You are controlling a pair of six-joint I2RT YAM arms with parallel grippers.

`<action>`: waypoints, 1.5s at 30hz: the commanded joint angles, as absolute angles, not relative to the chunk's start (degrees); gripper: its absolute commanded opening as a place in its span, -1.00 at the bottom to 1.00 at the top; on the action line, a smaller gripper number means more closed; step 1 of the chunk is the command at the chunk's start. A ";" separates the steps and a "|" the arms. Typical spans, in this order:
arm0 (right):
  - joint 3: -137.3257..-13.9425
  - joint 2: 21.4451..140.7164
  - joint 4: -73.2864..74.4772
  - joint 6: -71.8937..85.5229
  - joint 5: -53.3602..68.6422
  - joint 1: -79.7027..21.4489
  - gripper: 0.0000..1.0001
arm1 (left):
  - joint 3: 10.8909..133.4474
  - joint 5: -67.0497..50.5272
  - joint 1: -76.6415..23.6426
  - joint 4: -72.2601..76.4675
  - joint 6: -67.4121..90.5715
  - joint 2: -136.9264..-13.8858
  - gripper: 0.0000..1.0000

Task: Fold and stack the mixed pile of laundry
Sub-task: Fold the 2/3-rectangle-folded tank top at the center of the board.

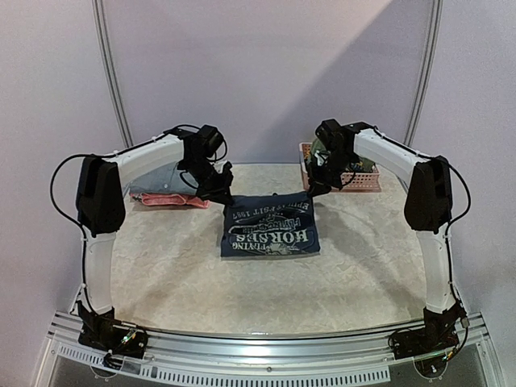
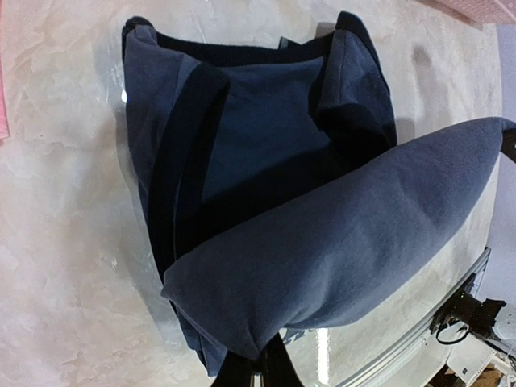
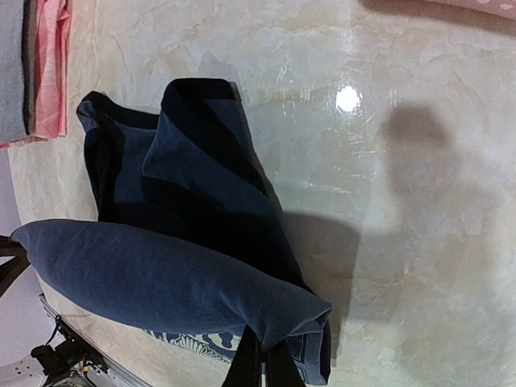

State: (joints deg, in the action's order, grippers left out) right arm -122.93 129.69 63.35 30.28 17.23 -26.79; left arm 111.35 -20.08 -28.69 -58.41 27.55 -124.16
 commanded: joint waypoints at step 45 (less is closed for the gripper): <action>-92.25 121.03 44.46 28.77 21.86 -35.99 -0.47 | 90.22 -23.64 -35.95 -40.43 23.19 -119.25 -0.18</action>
State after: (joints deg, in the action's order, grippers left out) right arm -93.17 118.67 45.74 28.91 21.69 -36.32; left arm 91.09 -22.59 -35.38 -42.78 24.29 -116.05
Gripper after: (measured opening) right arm 0.269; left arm 0.423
